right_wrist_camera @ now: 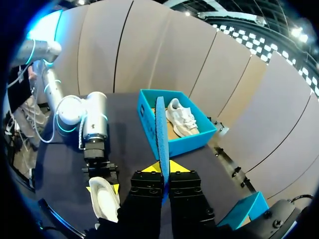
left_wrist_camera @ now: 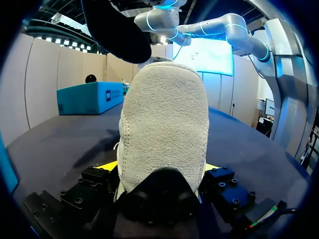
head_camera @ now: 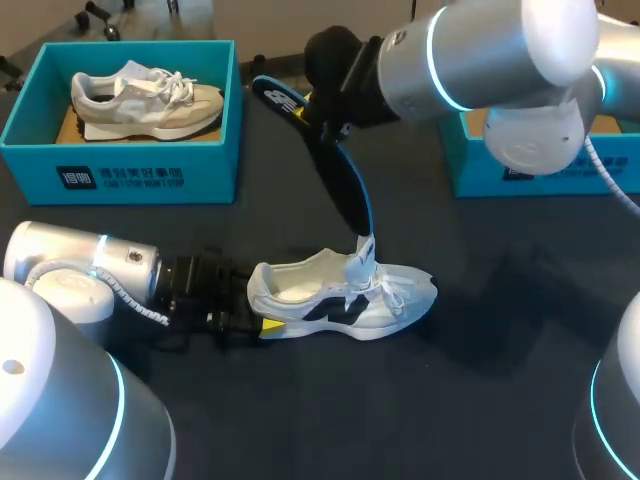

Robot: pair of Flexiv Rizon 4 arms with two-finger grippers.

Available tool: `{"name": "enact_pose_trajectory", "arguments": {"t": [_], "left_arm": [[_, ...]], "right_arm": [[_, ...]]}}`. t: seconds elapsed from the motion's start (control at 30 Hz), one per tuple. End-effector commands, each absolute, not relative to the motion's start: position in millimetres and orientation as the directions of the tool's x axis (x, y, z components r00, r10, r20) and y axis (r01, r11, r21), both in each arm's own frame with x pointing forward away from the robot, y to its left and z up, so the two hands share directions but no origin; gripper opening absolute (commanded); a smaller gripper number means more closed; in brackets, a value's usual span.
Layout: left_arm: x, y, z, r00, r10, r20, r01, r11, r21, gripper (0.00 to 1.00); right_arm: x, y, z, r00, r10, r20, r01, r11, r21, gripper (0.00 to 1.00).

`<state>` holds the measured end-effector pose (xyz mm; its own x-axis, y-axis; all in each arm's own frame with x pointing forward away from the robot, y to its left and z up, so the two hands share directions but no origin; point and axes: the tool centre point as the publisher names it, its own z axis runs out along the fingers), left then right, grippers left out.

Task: Take the shoe out of the shoebox, open the shoe tongue, remove and reinsert the insole, then place the shoe into the shoebox

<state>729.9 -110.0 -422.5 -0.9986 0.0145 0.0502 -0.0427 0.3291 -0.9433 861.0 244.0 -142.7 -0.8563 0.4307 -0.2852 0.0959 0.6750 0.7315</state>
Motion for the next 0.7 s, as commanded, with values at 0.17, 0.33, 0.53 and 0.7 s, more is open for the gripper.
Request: {"name": "enact_pose_trajectory", "arguments": {"t": [0.17, 0.33, 0.53, 0.7], "left_arm": [[731, -110, -424, -0.999, 0.016, 0.051, -0.043, 0.329, -0.943, 0.0], [731, -110, -424, -0.999, 0.016, 0.051, -0.043, 0.329, -0.943, 0.0], [731, -110, -424, -0.999, 0.016, 0.051, -0.043, 0.329, -0.943, 0.0], [731, -110, -424, -0.999, 0.016, 0.051, -0.043, 0.329, -0.943, 0.0]], "right_arm": [[851, 245, -122, -0.865, 0.433, -0.255, 0.065, 0.6, 0.797, 0.0], [847, 240, -97, -0.892, 0.394, -0.223, 0.058, 0.588, 0.807, 0.0], [844, 242, -75, -0.939, 0.326, -0.11, 0.101, 0.568, 0.817, 0.0], [841, 244, -64, -0.96, 0.279, -0.028, 0.137, 0.555, 0.821, 0.0]]}}
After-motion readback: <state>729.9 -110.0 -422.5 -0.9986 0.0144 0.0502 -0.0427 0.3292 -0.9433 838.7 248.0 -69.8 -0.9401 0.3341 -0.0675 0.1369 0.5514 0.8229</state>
